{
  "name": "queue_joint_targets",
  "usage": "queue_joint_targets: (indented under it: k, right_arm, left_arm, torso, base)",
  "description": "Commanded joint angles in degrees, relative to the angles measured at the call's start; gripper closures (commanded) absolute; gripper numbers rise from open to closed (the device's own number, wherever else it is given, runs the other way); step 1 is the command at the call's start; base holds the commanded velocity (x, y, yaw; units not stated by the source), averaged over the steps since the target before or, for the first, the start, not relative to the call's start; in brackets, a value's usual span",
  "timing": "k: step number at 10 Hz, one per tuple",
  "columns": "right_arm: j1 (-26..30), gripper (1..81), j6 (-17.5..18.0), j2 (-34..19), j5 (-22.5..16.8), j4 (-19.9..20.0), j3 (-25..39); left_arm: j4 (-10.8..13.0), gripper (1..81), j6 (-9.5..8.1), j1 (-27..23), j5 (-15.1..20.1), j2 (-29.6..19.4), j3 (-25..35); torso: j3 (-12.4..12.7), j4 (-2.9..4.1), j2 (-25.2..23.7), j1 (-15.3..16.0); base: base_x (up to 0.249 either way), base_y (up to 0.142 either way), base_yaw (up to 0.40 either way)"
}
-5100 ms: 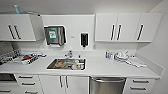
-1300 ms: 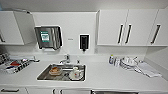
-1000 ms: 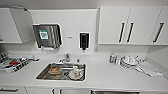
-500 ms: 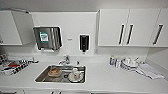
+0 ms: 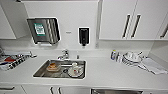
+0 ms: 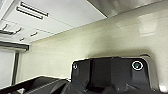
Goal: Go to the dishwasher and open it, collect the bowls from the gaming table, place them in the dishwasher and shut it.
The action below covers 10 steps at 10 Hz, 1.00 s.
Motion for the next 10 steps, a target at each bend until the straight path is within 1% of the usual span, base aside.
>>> queue_joint_targets:
  k: [1,2,4,7,8,9,10]
  right_arm:
    - [4.54,1.0,0.3,-4.41,-2.98,0.45,3.44]
    - [4.98,1.0,0.3,-4.58,-2.98,0.45,3.79]
    - [5.33,1.0,0.3,-4.58,-2.98,0.45,3.79]
    - [5.94,1.0,0.56,-4.58,-2.89,0.72,3.79]
    - [6.64,1.0,1.62,-4.67,-3.06,0.89,3.88]
    - [7.0,1.0,1.8,-4.76,-3.15,0.89,3.96]
    - [7.26,1.0,1.88,-5.11,-3.15,0.89,4.23]
  left_arm:
    - [0.1,1.0,-0.71,-7.61,2.23,-6.23,5.34]
    - [0.1,1.0,-0.71,-9.98,3.89,-6.67,6.48]
    - [0.1,1.0,-0.71,-14.73,7.76,-7.46,9.55]
    - [-0.08,1.0,-1.07,-20.35,12.25,-6.67,11.84]
    - [-0.08,1.0,-1.07,-22.73,15.23,-6.58,13.51]
    - [0.01,1.0,-1.15,-24.83,18.72,-6.58,15.26]
    - [0.62,1.0,-1.07,-26.24,22.16,-6.5,16.32]
  torso:
    - [0.29,0.0,-5.44,3.5]
    - [-0.94,0.0,-6.82,4.41]
    - [-1.72,0.0,-9.95,6.4]
    - [-1.83,0.0,-16.17,10.32]
    - [-1.83,0.0,-18.32,11.65]
    - [-1.86,0.0,-20.33,12.92]
    - [-1.86,0.0,-22.36,14.19]
  base:
    - [0.0,0.0,0.0]
    - [0.0,0.0,0.0]
    - [0.0,0.0,0.0]
    - [0.0,0.0,0.0]
    - [0.0,0.0,0.0]
    - [0.0,0.0,0.0]
    - [0.0,0.0,0.0]
